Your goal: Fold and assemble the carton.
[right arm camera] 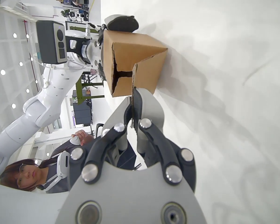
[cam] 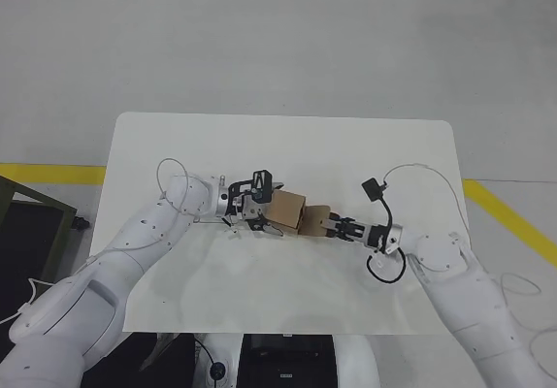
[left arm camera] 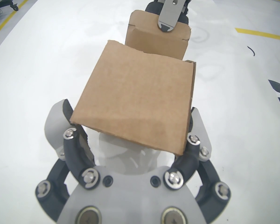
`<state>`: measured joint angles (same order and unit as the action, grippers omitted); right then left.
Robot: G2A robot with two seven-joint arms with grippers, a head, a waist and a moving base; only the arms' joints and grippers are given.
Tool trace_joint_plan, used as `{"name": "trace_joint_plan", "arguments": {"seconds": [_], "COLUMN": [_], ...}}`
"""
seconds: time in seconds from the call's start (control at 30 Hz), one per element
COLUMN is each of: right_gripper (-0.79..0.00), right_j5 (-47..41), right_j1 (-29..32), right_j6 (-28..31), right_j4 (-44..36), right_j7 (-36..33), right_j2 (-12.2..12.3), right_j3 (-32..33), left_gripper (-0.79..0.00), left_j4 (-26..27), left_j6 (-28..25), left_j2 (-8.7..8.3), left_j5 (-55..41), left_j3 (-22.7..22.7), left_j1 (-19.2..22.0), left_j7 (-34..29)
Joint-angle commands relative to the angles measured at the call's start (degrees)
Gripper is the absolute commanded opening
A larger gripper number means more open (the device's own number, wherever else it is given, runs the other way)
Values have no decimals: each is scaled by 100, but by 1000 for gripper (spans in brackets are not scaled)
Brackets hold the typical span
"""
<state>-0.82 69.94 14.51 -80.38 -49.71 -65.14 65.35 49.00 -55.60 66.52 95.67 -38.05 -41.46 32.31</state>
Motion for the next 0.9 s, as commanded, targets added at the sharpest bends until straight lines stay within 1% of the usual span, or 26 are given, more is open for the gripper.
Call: {"name": "trace_joint_plan", "arguments": {"seconds": [0.0,0.2,0.23,0.27,0.37,0.47,0.5,0.53,0.6,0.67,0.87], "right_gripper": [-785,-785,-730,-702,-650,-631,-616,-570,-551,-539,-545], "right_j5": [-35,-163,-195,-241,-441,-648,-699,-739,-795,-850,-1178], "right_j1": [-23,-121,-142,-167,-283,-396,-426,-452,-494,-527,-646], "right_j6": [-2,44,40,19,-89,-61,-35,-8,28,55,261], "right_j4": [-4,19,40,81,295,489,543,593,682,764,1010], "right_j7": [2,-26,-41,-61,-144,-261,-296,-324,-371,-399,-572], "right_j2": [-4,-27,-32,-40,-71,-103,-112,-119,-131,-143,-197], "right_j3": [-17,-109,-133,-159,-248,-335,-360,-382,-422,-457,-585], "left_gripper": [0,0,0,0,0,0,0,0,0,0,0], "left_j4": [7,30,36,43,49,54,48,39,37,36,32], "left_j6": [-1,-13,-17,-23,-31,-22,-21,-22,-25,-19,-21], "left_j2": [-1,-4,-4,-3,0,0,-1,-2,-4,-6,-11], "left_j5": [-6,-11,-9,-14,-15,-7,-14,-17,-16,-21,-5], "left_j3": [-4,-10,-8,-7,-3,-2,-6,-10,-14,-20,-22], "left_j1": [-4,-10,-12,-13,-13,-12,-13,-12,-11,-14,-20], "left_j7": [-9,-36,-45,-45,-58,-60,-54,-57,-60,-55,-27]}}
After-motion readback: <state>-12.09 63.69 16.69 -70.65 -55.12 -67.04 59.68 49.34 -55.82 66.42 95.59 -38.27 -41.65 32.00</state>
